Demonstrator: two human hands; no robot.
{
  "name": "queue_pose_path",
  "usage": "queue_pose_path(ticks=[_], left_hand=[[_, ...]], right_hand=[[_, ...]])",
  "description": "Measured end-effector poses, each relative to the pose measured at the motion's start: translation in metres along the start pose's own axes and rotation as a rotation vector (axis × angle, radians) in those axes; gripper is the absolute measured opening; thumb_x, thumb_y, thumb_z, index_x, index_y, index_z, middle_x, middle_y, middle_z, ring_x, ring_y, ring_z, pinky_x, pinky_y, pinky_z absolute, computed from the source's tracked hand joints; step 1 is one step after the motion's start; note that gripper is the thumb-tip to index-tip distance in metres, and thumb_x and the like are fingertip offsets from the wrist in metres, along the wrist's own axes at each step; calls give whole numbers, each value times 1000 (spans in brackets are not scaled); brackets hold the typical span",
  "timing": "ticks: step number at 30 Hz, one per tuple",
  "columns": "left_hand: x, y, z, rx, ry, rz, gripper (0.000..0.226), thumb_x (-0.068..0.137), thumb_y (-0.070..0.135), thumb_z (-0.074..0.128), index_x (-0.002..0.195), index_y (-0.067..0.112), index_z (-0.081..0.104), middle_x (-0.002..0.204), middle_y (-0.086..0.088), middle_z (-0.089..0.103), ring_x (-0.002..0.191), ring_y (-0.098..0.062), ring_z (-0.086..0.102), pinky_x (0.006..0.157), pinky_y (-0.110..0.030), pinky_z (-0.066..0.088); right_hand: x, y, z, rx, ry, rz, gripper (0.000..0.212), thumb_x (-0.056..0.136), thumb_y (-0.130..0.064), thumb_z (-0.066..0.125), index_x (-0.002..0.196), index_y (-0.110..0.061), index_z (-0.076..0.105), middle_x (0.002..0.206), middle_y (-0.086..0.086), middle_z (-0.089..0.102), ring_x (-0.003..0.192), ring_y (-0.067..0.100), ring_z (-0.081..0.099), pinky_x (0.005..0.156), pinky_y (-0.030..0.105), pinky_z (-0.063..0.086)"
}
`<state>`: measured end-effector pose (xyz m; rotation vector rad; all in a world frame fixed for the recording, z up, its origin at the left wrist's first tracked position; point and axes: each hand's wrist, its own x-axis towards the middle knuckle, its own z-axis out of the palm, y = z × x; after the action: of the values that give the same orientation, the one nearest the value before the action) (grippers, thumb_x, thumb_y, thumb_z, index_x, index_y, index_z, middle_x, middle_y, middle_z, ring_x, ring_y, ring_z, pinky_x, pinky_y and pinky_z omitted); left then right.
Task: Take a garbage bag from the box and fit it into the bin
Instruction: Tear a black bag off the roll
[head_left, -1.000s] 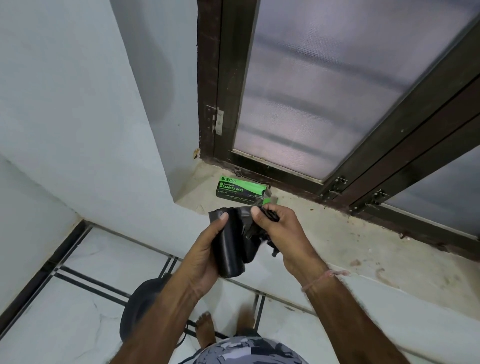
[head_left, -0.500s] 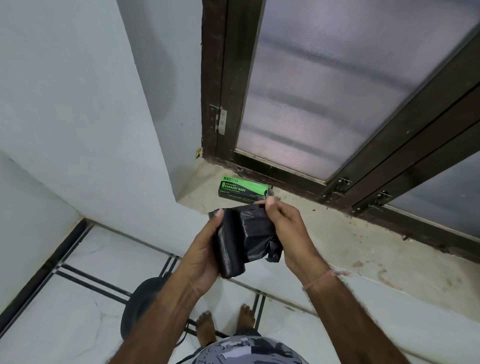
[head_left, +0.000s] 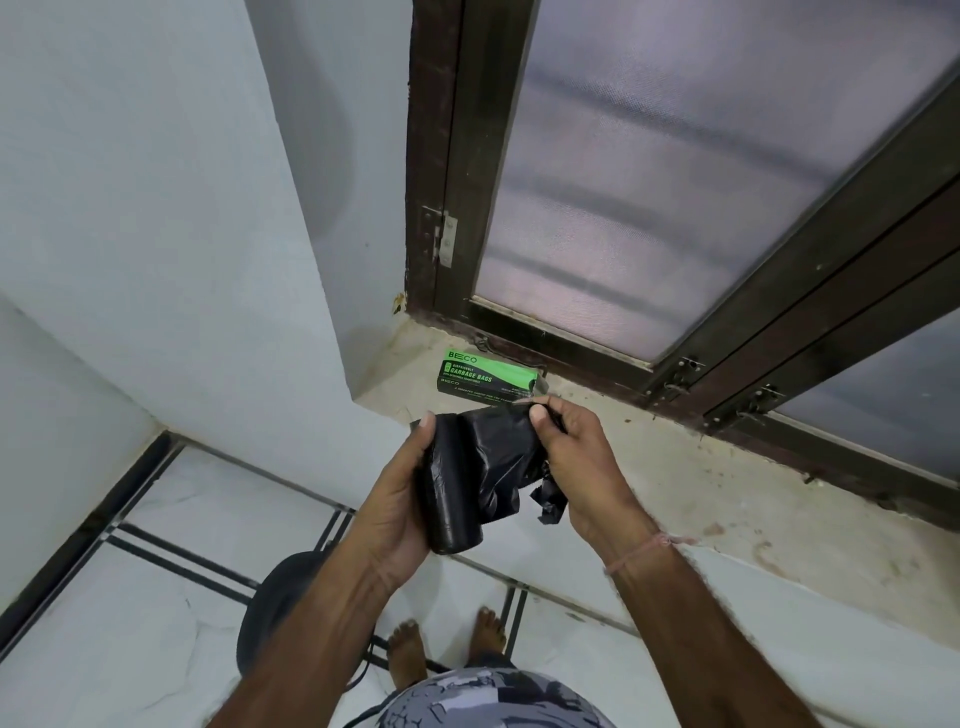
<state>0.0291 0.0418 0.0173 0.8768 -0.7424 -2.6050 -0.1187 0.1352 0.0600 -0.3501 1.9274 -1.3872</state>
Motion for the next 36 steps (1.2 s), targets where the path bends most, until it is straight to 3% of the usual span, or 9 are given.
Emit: queue_pose_path(ticks=[4,8,11,14,18,23,29,32,36], left_hand=[[-1,1,4,28,7,3,75,71,66,83,130,21,72,134,-15,71,116,-31,71,100,-49,56],[-2,1,2,14,-7,-22,71,80,67,75,131,18,72,135,-18,70,121,-35,69,100,-49,56],[-2,1,1,-13,-8,-13,77,70,66,83,127,15,74,132,-21,70,113,-37,71,97,-55,56],[0,0,-4,-61,24,1,79,77,62,81,136,13,67,138,-22,66,125,-42,65,109,-66,45],[1,-1,-9,-91,-2,-8,67,89,62,69,133,11,69,140,-22,66,131,-44,61,113,-69,40],[-1,1,-5,-49,10,-29,81,68,67,85,130,17,72,133,-19,71,114,-39,71,101,-62,53],[-1,-2,-5,-31,25,-51,77,71,65,85,128,16,73,135,-19,70,122,-38,69,99,-50,56],[-1,-2,-7,-19,48,-35,71,72,66,83,122,16,77,131,-18,72,115,-35,71,97,-47,56],[0,1,-5,16,74,-8,72,67,72,81,117,20,79,125,-16,74,105,-30,71,91,-43,58]], right_hand=[[-5,-3,1,43,-123,-27,34,101,-48,60,98,-18,77,67,-7,66,52,6,54,40,21,38],[-6,-2,2,-43,-164,-70,18,95,-29,76,88,-13,77,57,-10,66,42,3,51,36,20,36],[-5,0,1,-39,-112,-59,27,102,-24,65,94,1,66,56,-7,62,40,7,49,35,20,34],[-4,2,-2,-33,-57,-45,22,107,-22,57,91,-8,63,56,-8,59,35,6,41,35,17,34],[0,2,-3,-54,2,-82,17,108,-13,54,96,-13,66,73,-3,65,54,7,54,40,19,40],[0,1,4,3,3,-101,27,110,-13,48,100,-13,74,85,-2,77,77,8,70,62,14,52],[-5,2,4,-31,-181,-139,27,91,-30,77,97,-3,79,89,14,79,78,15,72,72,24,58],[-2,4,2,-27,-128,-140,25,99,-18,70,96,7,71,77,20,70,66,19,61,59,26,51],[0,7,-1,-47,-61,-98,21,106,-17,59,92,-1,63,64,-5,62,49,3,51,43,14,41]])
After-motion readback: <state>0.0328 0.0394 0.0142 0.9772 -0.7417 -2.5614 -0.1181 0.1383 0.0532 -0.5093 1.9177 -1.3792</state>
